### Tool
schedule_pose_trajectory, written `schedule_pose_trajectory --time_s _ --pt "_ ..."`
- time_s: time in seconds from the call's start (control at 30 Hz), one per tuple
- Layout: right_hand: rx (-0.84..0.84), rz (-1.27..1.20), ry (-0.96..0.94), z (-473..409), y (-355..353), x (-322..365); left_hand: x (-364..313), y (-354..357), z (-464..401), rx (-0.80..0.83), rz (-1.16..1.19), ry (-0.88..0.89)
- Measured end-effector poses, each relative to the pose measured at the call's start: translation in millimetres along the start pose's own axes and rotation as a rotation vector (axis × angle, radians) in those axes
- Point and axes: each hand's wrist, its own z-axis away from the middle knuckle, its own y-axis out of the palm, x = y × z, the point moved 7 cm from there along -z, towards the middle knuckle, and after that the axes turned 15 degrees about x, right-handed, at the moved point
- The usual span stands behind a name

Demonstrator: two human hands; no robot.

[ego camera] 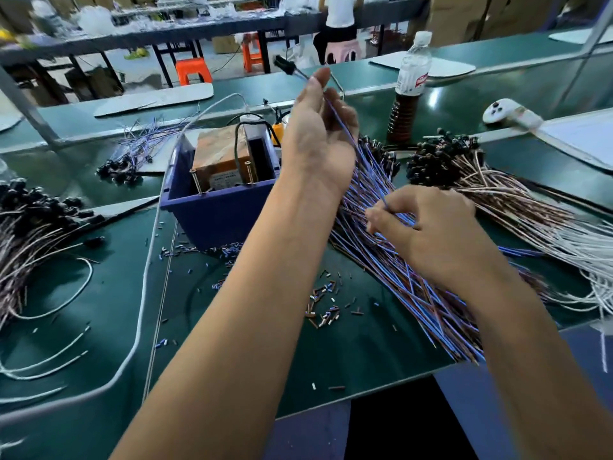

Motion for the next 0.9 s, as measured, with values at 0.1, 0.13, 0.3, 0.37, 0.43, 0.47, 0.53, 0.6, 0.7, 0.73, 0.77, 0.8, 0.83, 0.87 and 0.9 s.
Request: schedule_pose_trajectory --time_s 0.1,0.13,0.3,0.37,0.43,0.47,0.53,0.6,0.7,0.73,0.77,0.8,0.83,0.87,0.9 --pt "-0.106 0.038 -0.036 8.2 -25.3 -12.8 -16.8 2.3 -11.2 -0.021 -0.158 0.049" --pt "-0.169 0.003 -0.058 12.3 -37.4 -17.3 -20.1 1.1 -16.0 -0.026 -0.203 0.065" --pt "-0.305 -0.014 -0.048 21.1 -61.4 -39.3 -9.5 -27.3 -30.6 -0.18 -0.648 -0.048" --pt "-0.178 0.109 0.082 13.1 -42.1 -53.7 2.6 -41.4 -30.9 -0.196 -0.912 -0.157" --pt "-0.053 0.15 0.18 8.0 -21.6 -66.2 18.7 -52.0 -27.8 -0.112 -1.128 -0.284" --pt "-0.022 0.142 0.227 7.8 -15.2 -68.4 23.9 -56.8 -25.9 -0.069 -1.227 -0.33" --pt "-0.007 0.166 0.299 6.4 -7.3 -70.4 28.8 -63.7 -22.7 0.01 -1.426 -0.37" --pt "-0.069 0.215 0.288 2.1 -4.6 -64.1 27.7 -66.1 -14.8 0.086 -1.544 -0.377" --pt "-0.15 0.199 0.181 -9.9 2.8 -39.0 20.4 -72.9 6.6 0.184 -1.531 -0.407" --pt "-0.118 0.199 0.139 -19.2 11.9 -28.2 14.8 -78.0 16.5 0.208 -1.527 -0.432" --pt "-0.049 0.214 0.122 -28.9 23.6 -21.1 11.1 -82.7 27.2 0.239 -1.527 -0.473" --pt "0.055 0.267 0.127 -38.8 39.2 -13.9 4.4 -89.9 39.8 0.272 -1.532 -0.526" --pt "0.158 0.35 0.171 -45.5 52.2 -15.5 0.5 -95.2 52.2 0.317 -1.539 -0.591" --pt "0.241 0.428 0.225 -50.5 64.7 -17.8 -8.4 -104.4 66.9 0.347 -1.546 -0.656" --pt "0.272 0.466 0.27 -53.5 71.0 -22.9 -17.6 -112.4 80.6 0.376 -1.552 -0.712"
